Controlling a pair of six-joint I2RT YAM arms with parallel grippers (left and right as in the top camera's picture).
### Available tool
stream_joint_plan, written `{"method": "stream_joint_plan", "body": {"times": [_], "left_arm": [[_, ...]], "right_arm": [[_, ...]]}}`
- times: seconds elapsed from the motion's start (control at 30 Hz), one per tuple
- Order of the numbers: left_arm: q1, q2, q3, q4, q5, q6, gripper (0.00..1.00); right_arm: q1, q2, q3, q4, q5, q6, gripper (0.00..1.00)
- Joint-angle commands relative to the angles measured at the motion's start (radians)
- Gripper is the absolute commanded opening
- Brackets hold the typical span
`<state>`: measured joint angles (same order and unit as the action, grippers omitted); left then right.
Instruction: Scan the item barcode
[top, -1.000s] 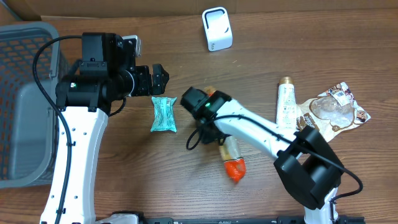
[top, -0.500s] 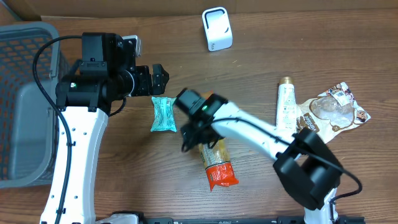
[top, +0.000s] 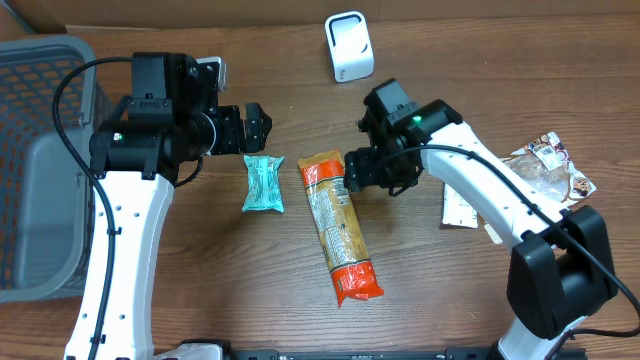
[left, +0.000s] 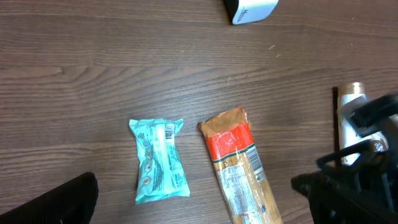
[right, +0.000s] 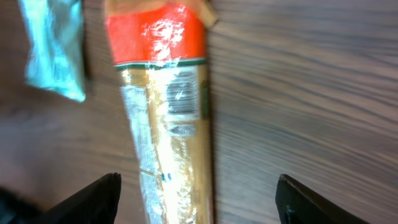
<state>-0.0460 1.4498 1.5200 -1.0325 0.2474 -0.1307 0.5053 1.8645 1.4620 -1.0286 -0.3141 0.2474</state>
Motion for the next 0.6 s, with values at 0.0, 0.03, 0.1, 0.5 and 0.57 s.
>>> {"method": "stream_joint_plan", "body": {"times": [0.0,0.03,0.1,0.5,0.57], "left_arm": [[-0.007,0.003,0.005,0.000,0.005,0.015,0.99],[-0.007,0.003,0.005,0.000,0.005,0.015,1.00],[-0.007,0.003,0.005,0.000,0.005,0.015,0.99],[-0.007,0.003,0.005,0.000,0.005,0.015,1.00],[-0.007,0.003,0.005,0.000,0.005,0.015,1.00]], "right_arm": [[0.000,-0.005,-0.114,0.052,-0.164,-0.089,0.80],[0.004,-0.005,-0.145,0.079,-0.183,-0.089,0.80],[0.004,-0.005,-0.204,0.134,-0.214,-0.087,0.80],[0.037,-0.005,-0.431,0.415,-0.294,0.055,0.73],[0.040,-0.005,-0.454,0.473,-0.293,0.115,0.66]]}}
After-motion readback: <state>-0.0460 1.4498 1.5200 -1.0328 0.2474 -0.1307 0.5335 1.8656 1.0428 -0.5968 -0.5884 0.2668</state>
